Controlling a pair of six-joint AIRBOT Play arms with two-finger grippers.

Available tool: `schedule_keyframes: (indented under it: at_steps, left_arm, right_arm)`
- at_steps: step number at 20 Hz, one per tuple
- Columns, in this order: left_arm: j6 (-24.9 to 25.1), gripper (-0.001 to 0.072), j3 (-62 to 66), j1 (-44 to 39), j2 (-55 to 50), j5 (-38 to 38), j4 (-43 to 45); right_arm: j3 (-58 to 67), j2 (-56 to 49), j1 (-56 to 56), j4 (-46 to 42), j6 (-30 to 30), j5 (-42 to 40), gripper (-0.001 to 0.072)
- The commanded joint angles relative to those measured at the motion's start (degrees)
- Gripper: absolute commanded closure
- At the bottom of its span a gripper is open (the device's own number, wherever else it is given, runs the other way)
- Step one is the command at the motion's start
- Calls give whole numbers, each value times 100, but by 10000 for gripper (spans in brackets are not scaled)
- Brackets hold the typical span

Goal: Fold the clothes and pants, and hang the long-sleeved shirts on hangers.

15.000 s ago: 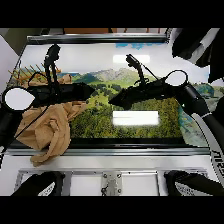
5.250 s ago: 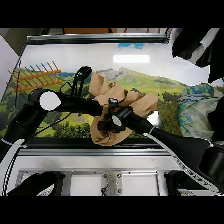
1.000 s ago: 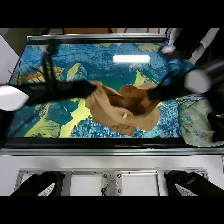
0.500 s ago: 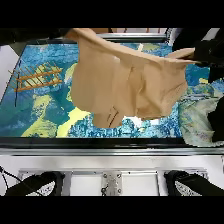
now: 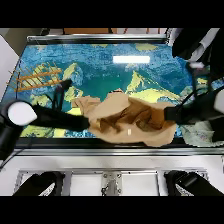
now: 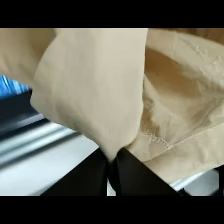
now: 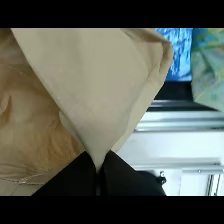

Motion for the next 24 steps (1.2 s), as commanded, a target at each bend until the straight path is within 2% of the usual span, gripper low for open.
schedule_keyframes:
  at_steps: [1, 4, 7, 8, 9, 10, 13, 16, 17, 22, 24]
  left_arm:
    - [-461, 692, -1178, -424, 579, 356, -28]
    - [-435, 691, -1067, -422, 490, 361, -20]
    - [-15, 691, -614, -422, 61, 229, -20]
    - [195, 638, -435, -424, -90, 195, -24]
    - [398, 292, -208, -422, -260, 162, -22]
    - [540, -13, 50, -398, -422, 162, -11]
    - [802, -13, 835, 83, -833, 162, -2]
    - [1086, -13, 1523, 1217, -1119, 120, 203]
    - [1147, -13, 1742, 1615, -1224, 118, 426]
    - [1176, -13, 2754, 3331, -2149, 474, 2636]
    - [1178, -13, 3049, 3869, -2627, 782, 2892]
  right_arm:
    - [-1049, 107, 511, 31, 542, -44, 699]
    - [-1071, -46, 540, 85, 538, -120, 699]
    - [-1071, -66, 540, 87, 535, -118, 698]
    - [-1071, -66, 540, 87, 535, -118, 698]
    - [-1071, -66, 540, 87, 535, -120, 697]
    - [-1071, -68, 540, 87, 535, -120, 697]
    - [-1071, -66, 540, 85, 535, -120, 697]
    - [-1071, -76, 540, 85, 535, -118, 697]
    - [-1071, -79, 540, 85, 535, -118, 697]
    - [-1071, -79, 540, 85, 535, -118, 697]
    - [-1071, -79, 540, 85, 535, -118, 697]
